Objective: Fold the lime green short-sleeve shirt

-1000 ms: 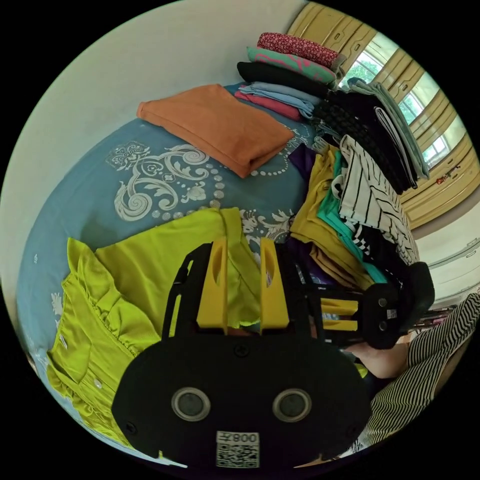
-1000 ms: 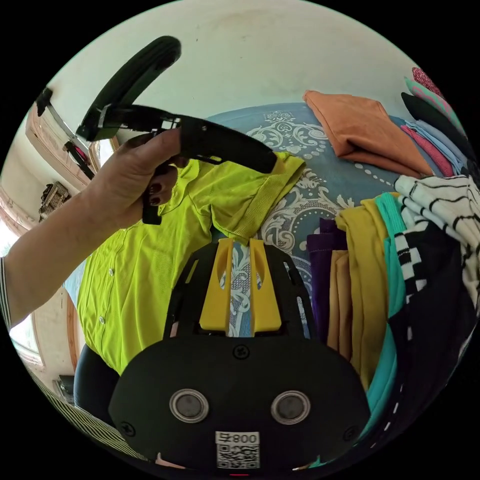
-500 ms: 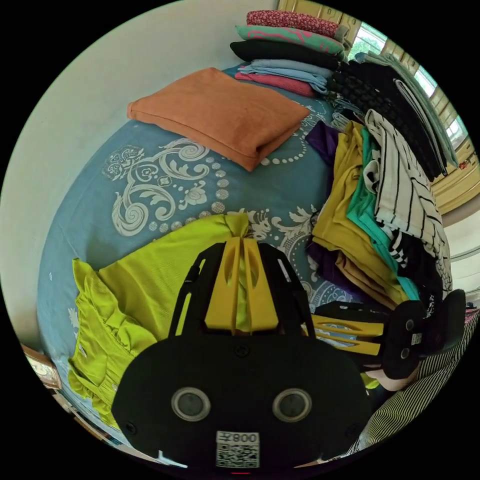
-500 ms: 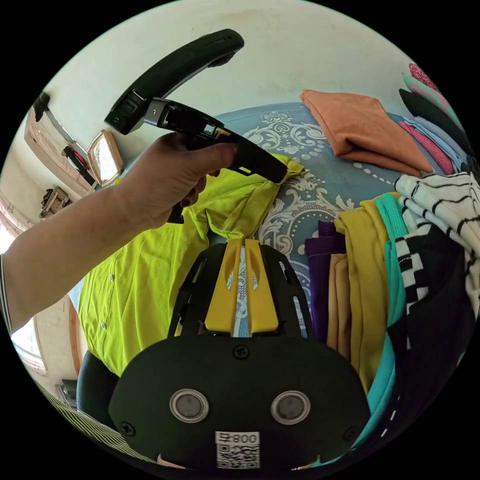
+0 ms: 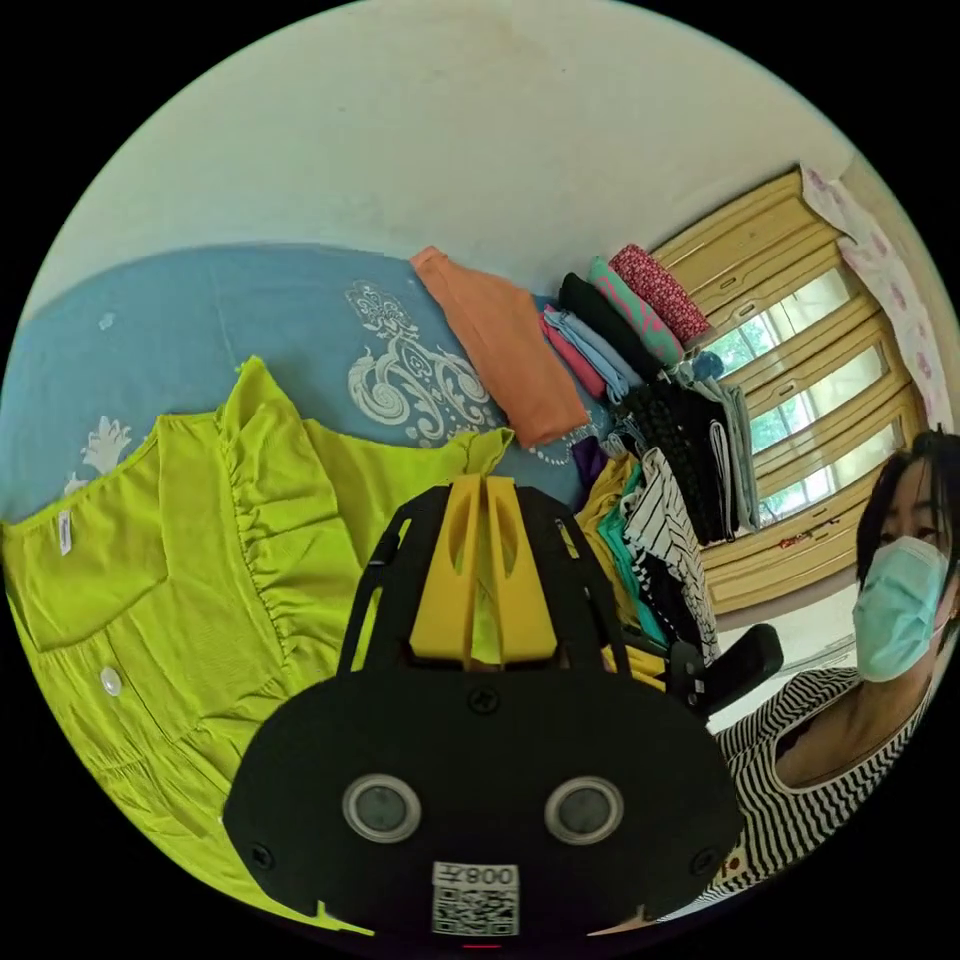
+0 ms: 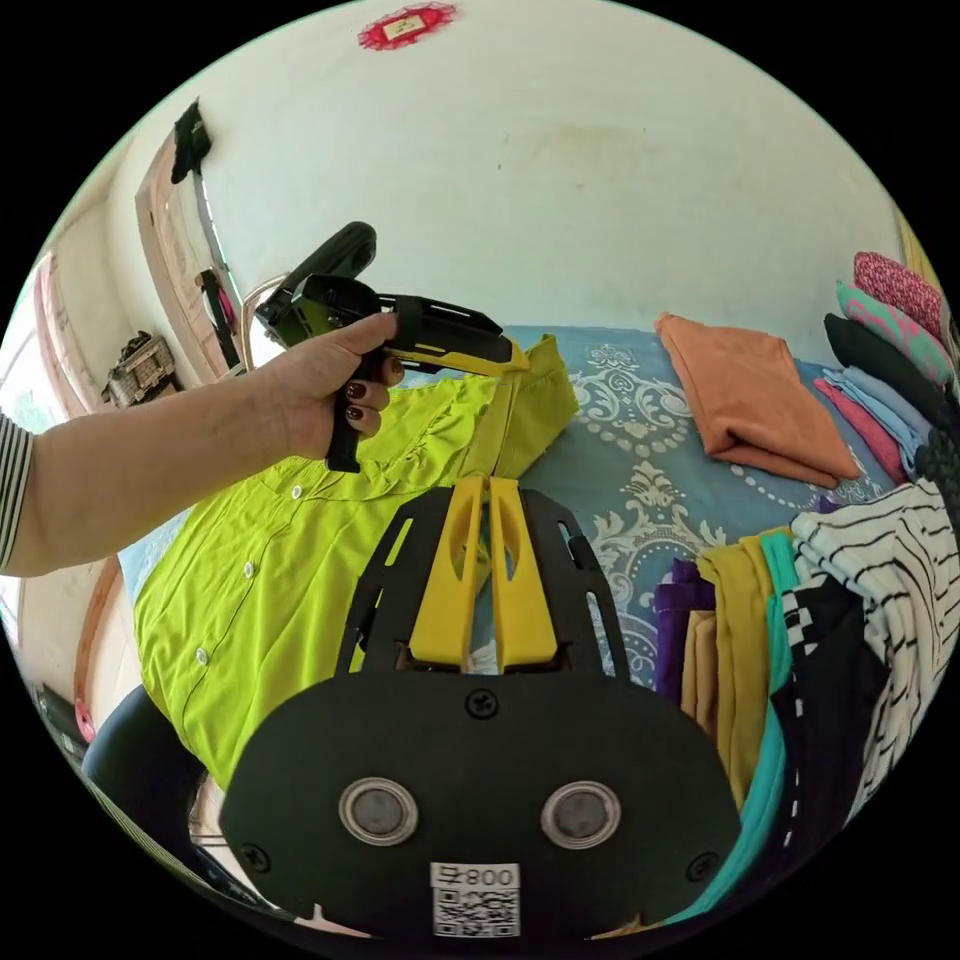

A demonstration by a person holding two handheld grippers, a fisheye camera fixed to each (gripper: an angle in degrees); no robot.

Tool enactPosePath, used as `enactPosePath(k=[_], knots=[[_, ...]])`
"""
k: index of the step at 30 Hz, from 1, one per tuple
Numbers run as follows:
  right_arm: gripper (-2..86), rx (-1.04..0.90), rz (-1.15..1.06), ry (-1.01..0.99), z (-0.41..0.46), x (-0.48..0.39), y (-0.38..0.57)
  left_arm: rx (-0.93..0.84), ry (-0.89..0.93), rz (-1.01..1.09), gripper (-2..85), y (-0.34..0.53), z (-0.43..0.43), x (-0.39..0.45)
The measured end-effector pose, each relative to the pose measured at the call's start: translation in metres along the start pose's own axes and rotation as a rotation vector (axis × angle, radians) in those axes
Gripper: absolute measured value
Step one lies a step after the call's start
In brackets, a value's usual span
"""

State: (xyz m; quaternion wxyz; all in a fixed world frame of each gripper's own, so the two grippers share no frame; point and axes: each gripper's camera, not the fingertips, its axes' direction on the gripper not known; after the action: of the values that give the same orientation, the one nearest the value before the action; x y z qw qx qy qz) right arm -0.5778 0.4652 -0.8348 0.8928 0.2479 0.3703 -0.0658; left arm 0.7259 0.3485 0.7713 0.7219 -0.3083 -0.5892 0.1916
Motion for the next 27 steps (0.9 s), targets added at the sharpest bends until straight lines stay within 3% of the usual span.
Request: enactPosePath(k=[15,22,27], knots=[[0.1,-0.180,-0.133,-0.130,0.069,-0.043,-0.044,0.078,-0.001,-0.229,1.1,0.032,-0.037,-0.122],[0.1,-0.250,-0.115,-0.169,0.085,-0.033,-0.061,0.094,-0.069,-0.224,1.2,0.034,-0.052,-0.139],[0.1,-0.182,-0.099,-0.155,0.070,-0.025,-0.075,0.077,-0.054,-0.103,0.8,0.020,-0.043,-0.129]])
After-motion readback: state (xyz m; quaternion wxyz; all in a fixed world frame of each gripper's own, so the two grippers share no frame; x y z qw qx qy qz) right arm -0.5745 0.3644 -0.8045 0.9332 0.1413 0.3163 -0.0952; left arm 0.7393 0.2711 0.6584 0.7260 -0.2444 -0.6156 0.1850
